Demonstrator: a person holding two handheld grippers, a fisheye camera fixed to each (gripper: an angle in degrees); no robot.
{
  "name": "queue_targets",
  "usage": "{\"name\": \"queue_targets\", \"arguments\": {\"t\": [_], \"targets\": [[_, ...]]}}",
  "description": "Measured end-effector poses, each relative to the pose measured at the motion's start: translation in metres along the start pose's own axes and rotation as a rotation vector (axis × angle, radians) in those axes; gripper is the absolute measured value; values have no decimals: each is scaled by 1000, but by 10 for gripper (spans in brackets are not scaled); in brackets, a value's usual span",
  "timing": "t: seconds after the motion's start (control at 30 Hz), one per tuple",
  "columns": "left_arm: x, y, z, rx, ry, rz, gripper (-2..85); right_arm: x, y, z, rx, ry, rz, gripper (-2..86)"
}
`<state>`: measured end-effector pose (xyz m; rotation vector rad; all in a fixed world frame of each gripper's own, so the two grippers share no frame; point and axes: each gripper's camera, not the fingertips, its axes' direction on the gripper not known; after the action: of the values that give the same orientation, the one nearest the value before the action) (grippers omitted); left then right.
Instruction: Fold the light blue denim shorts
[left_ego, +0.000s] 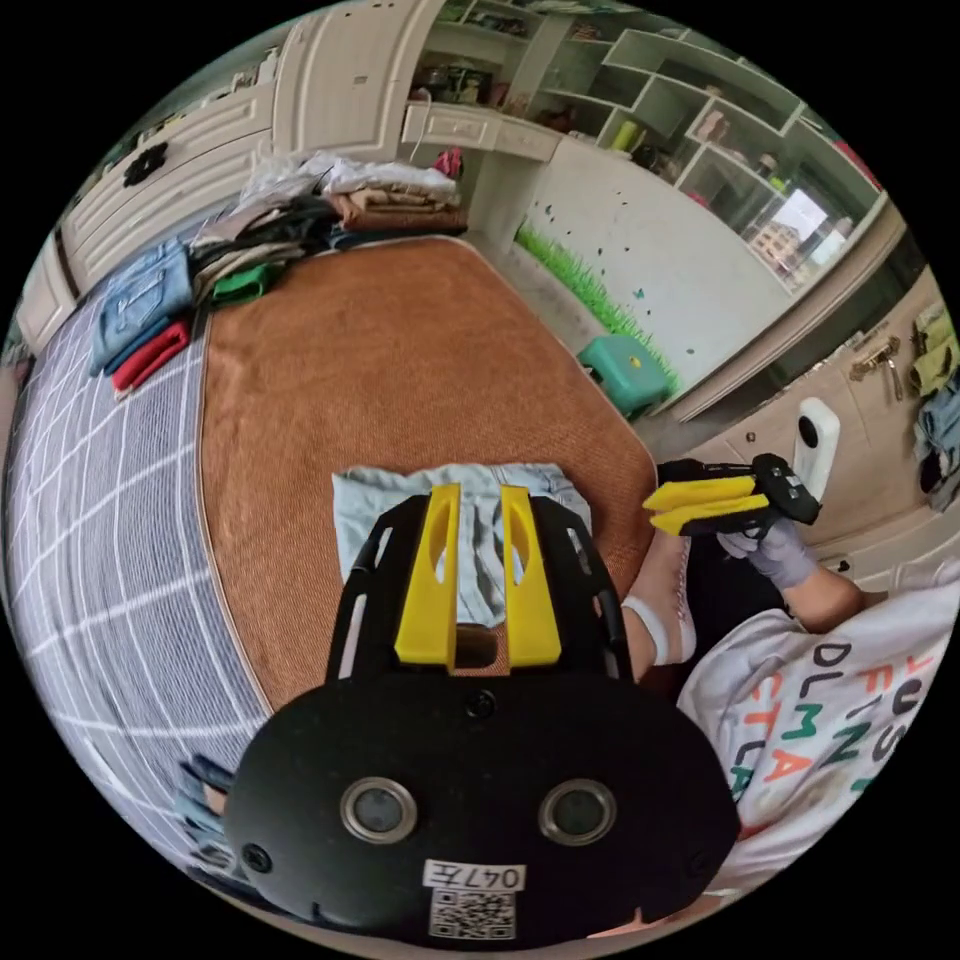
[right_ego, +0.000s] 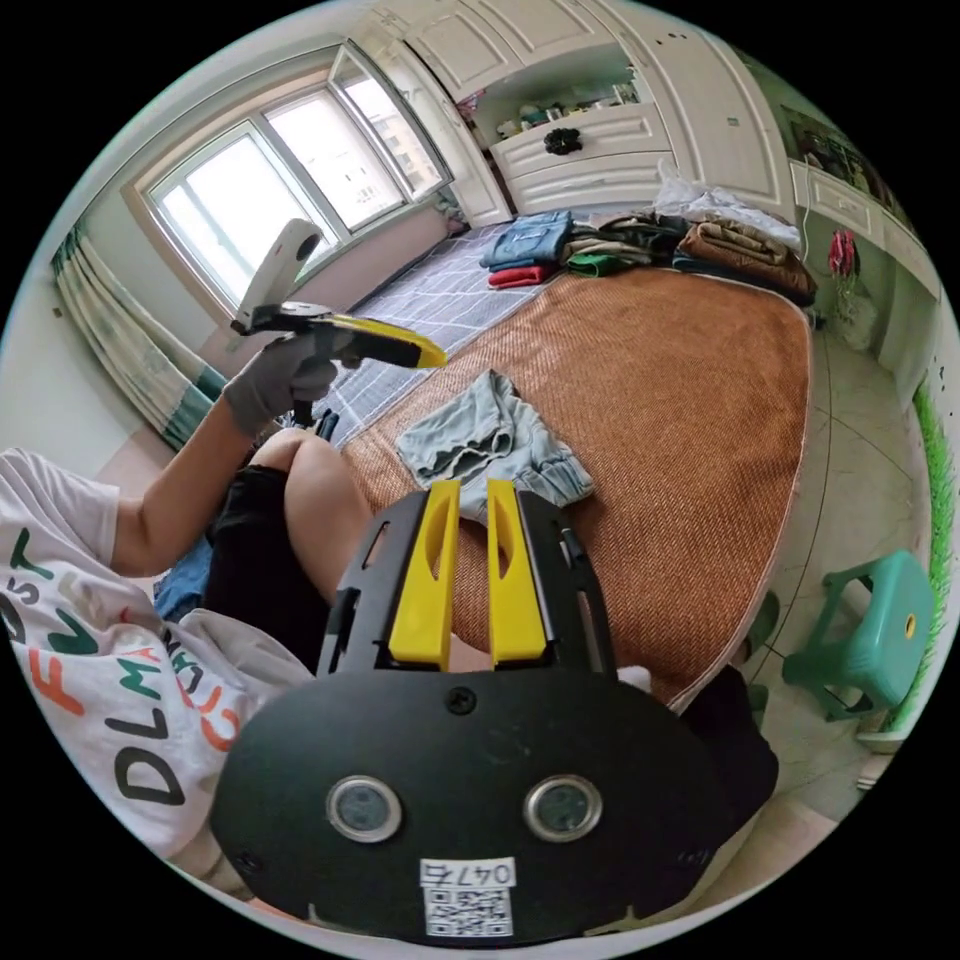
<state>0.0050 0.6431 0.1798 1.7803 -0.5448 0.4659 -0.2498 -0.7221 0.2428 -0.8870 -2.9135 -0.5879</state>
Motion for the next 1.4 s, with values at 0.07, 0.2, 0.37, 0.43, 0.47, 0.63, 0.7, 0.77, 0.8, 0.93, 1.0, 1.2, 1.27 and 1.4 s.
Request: {"name": "queue_targets", "arguments": {"t": [0.07, 0.2, 0.37, 0.43, 0.47, 0.63, 0.7, 0.77, 0.8, 0.93, 1.0, 1.2, 1.27, 1.4], "targets": [[14, 13, 8, -23, -27, -55, 75, 4, 7, 9, 16, 5, 5, 2], [32, 31, 43, -134, -69, -162, 116, 19, 40, 38, 22, 1, 53, -6], [40, 39, 73, -284, -163, -201, 49, 31, 71, 43, 43, -71, 70, -12], [42, 40, 70, -301, -137, -165, 10, 34, 79, 47, 29, -93, 80, -12], [43, 41, 64, -318, -121, -135, 2, 33, 83, 50, 22, -100, 81, -12], [1, 53, -7, -193, -36, -171, -6, 25, 98, 58, 9, -103, 65, -12], [-50, 82, -61, -56, -110, -353, -6, 22, 101, 62, 6, -115, 68, -12], [-91, 120, -97, 25, -261, -552, -2, 20, 102, 65, 0, -120, 72, -11], [-115, 147, -113, 59, -307, -664, 3, 17, 103, 67, -4, -120, 74, -11], [-154, 214, -141, 153, -298, -816, 53, 6, 104, 72, -7, -101, 72, -5], [-155, 235, -142, 174, -265, -783, 55, -3, 103, 75, -10, -83, 71, 2], [-138, 235, -73, -43, -106, -560, 44, -41, 92, 86, -42, 34, 1, 32], [-133, 235, -55, -68, -90, -524, 37, -62, 86, 88, -40, 106, -83, 36], [-134, 239, -24, -51, 34, -449, -1, -103, 64, 102, -113, 253, -325, 38]]}}
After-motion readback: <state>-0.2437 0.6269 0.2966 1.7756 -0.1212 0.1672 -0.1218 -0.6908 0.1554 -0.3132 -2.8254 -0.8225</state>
